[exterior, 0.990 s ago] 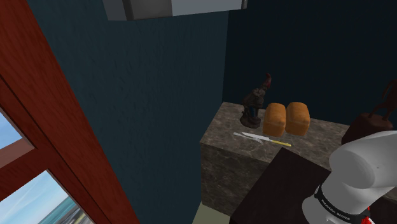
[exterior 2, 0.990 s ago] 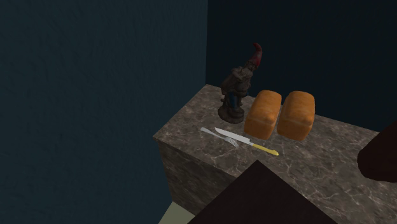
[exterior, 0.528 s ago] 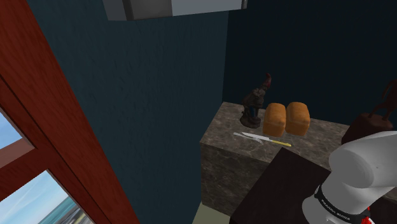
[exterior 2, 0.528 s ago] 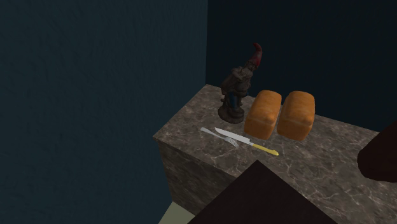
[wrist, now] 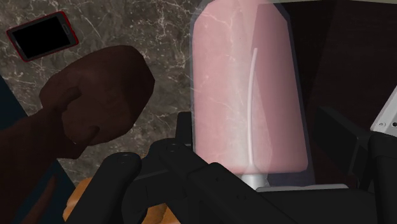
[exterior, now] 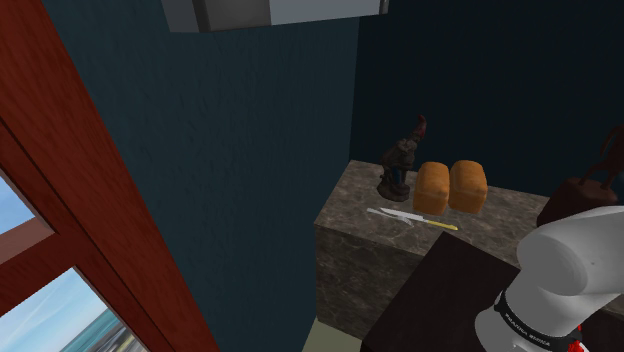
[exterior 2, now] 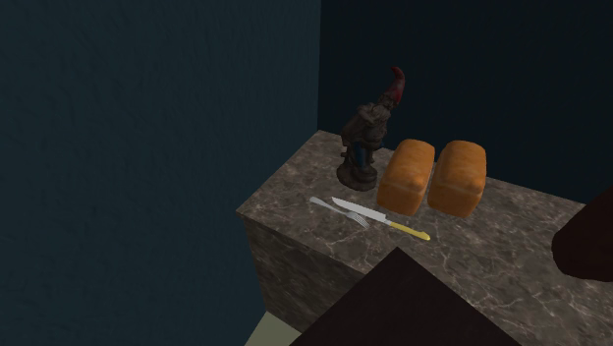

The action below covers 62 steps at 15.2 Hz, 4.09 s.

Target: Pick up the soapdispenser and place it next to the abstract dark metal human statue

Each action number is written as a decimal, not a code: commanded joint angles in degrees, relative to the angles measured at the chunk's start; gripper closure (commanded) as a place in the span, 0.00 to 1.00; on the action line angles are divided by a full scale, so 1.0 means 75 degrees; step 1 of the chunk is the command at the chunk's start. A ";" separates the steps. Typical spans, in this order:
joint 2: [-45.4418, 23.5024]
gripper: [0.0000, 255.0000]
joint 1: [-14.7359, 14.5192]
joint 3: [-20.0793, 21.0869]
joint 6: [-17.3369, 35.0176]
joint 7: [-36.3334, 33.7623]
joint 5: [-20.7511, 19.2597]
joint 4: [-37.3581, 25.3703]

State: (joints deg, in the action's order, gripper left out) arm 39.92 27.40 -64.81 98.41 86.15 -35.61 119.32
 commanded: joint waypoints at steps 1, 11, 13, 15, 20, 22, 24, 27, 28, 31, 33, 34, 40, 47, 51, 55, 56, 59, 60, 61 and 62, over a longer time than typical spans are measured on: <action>0.0026 1.00 0.0007 -0.0094 0.0207 -0.0052 -0.0077 0.0209; 0.0025 1.00 -0.0116 -0.0738 0.1118 -0.0199 -0.0441 0.0946; 0.0011 1.00 -0.0164 -0.0892 0.1304 -0.0229 -0.0518 0.1074; -0.0007 1.00 -0.0220 -0.1055 0.1491 -0.0258 -0.0596 0.1195; -0.0065 1.00 -0.0405 -0.1504 0.1962 -0.0336 -0.0800 0.1471; -0.0092 1.00 -0.0497 -0.1701 0.2152 -0.0370 -0.0885 0.1569; -0.0120 1.00 -0.0601 -0.1909 0.2341 -0.0406 -0.0974 0.1660; -0.0162 1.00 -0.0780 -0.2240 0.2624 -0.0463 -0.1113 0.1784; -0.0175 1.00 -0.0846 -0.2356 0.2718 -0.0484 -0.1161 0.1821; -0.0210 1.00 -0.1062 -0.2720 0.2997 -0.0552 -0.1314 0.1923; -0.0227 1.00 -0.1223 -0.2976 0.3180 -0.0603 -0.1423 0.1981; -0.0233 1.00 -0.1307 -0.3108 0.3270 -0.0630 -0.1480 0.2007; -0.0228 1.00 -0.1870 -0.3940 0.3785 -0.0823 -0.1863 0.2120; -0.0101 1.00 -0.2605 -0.4963 0.4315 -0.1118 -0.2411 0.2157; 0.0036 1.00 -0.3033 -0.5544 0.4578 -0.1318 -0.2769 0.2131; 0.0216 1.00 -0.3451 -0.6107 0.4812 -0.1533 -0.3152 0.2072; 0.0266 1.00 -0.3552 -0.6243 0.4867 -0.1589 -0.3250 0.2052; 0.0432 1.00 -0.3849 -0.6642 0.5020 -0.1759 -0.3550 0.1981; 0.0491 1.00 -0.3945 -0.6771 0.5069 -0.1816 -0.3650 0.1954; 0.0552 1.00 -0.4039 -0.6898 0.5116 -0.1873 -0.3751 0.1925; 0.0614 1.00 -0.4132 -0.7023 0.5162 -0.1930 -0.3852 0.1894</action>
State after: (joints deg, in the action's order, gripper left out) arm 44.06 -2.88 -116.44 136.93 72.13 -63.79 133.70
